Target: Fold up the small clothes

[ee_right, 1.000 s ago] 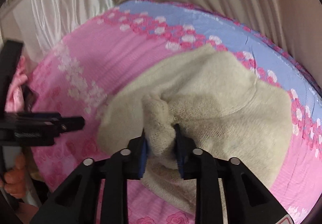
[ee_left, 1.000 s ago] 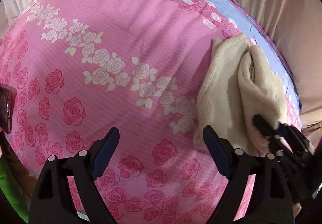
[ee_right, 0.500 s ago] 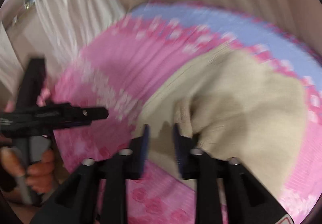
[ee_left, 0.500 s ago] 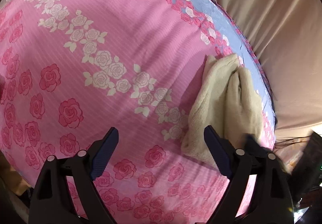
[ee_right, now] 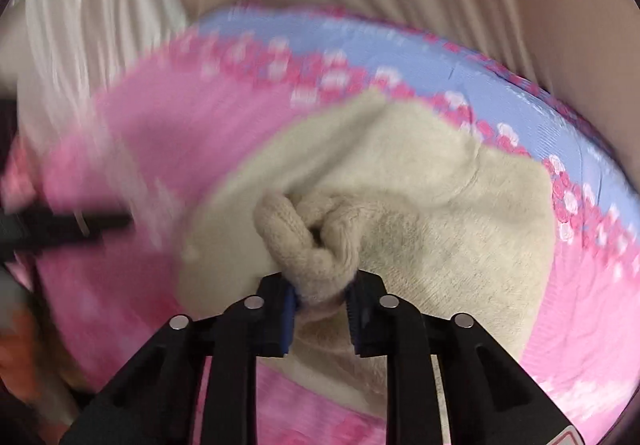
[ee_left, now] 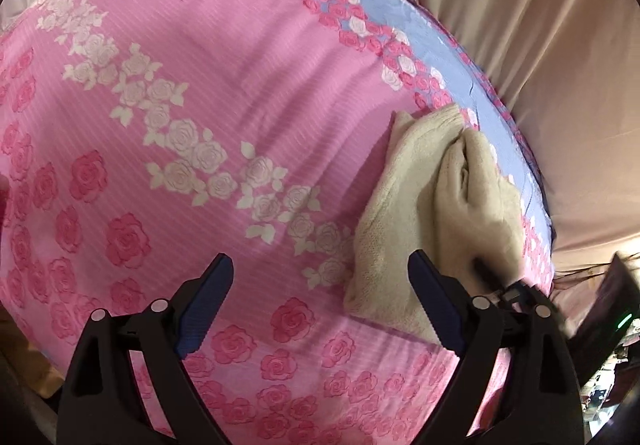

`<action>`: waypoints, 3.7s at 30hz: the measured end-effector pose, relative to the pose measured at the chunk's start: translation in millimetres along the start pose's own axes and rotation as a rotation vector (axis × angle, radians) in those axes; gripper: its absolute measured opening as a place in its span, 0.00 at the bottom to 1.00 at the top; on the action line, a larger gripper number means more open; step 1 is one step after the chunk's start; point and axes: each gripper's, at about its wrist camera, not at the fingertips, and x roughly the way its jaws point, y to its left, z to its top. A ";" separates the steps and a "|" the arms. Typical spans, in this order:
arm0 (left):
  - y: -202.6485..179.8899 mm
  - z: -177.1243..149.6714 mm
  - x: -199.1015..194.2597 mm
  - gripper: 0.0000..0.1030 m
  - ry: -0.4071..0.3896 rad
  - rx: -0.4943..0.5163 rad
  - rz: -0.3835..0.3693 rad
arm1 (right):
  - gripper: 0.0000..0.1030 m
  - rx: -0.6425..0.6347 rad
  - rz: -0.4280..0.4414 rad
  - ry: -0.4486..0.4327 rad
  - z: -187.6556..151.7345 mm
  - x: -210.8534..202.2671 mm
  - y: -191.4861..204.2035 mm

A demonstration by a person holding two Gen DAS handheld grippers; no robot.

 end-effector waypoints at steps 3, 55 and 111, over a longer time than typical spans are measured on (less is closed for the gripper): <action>15.1 1.8 -9.3 0.84 -0.022 -0.041 -0.011 | 0.18 -0.028 0.055 -0.042 17.0 -19.1 14.6; -78.6 -22.9 29.1 0.71 0.063 0.069 -0.209 | 0.10 0.085 -0.025 0.212 2.2 49.7 -53.8; -153.5 25.4 132.4 0.16 0.262 0.273 -0.220 | 0.41 0.471 0.122 0.098 -165.4 -52.1 -137.2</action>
